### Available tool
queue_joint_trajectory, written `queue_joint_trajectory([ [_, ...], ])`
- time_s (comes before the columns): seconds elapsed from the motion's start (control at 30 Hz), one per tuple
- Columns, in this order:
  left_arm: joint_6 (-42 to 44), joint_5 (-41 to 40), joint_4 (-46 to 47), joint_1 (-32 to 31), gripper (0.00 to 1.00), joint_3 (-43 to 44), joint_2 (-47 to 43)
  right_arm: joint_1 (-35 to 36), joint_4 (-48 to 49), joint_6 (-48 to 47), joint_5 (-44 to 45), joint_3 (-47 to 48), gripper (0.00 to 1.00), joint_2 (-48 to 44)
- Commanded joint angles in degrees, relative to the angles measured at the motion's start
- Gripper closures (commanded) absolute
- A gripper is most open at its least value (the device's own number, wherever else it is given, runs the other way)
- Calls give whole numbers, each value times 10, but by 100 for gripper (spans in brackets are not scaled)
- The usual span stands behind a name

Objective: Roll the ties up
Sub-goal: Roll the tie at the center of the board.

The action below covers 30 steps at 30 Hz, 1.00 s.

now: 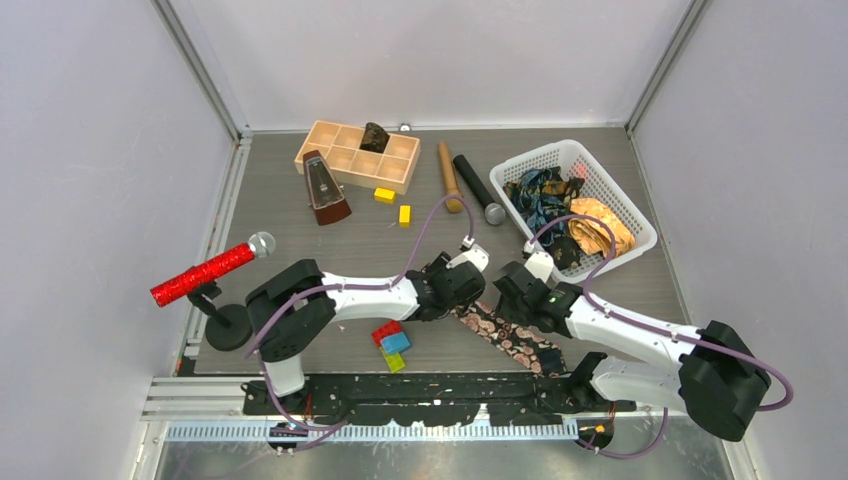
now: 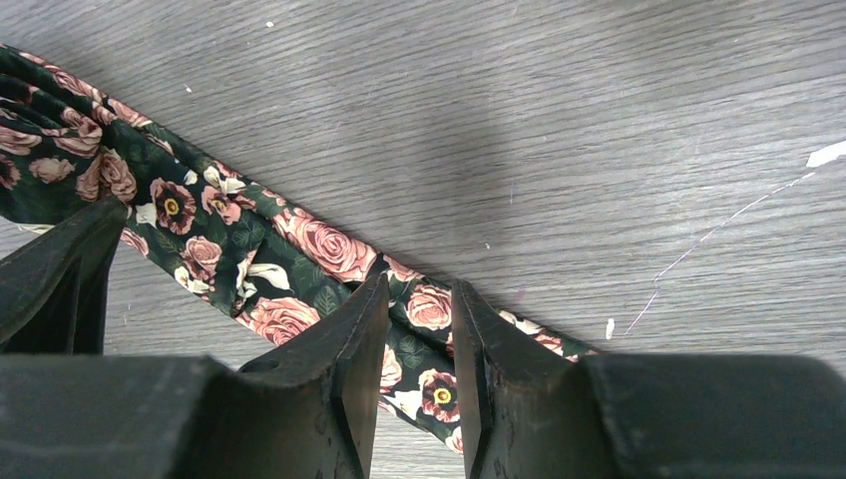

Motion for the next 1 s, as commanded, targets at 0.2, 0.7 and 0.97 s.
queue_joint_trajectory([
  [0.2, -20, 35, 1, 12, 43, -8, -54, 3, 2, 2, 31, 2, 64, -40],
  [0.7, -6, 94, 36, 22, 34, -30, -125, 3, 37, 15, 72, 8, 63, -91],
  [0.97, -45, 213, 92, 121, 32, -87, -218, 3, 148, 12, 10, 20, 63, -45],
])
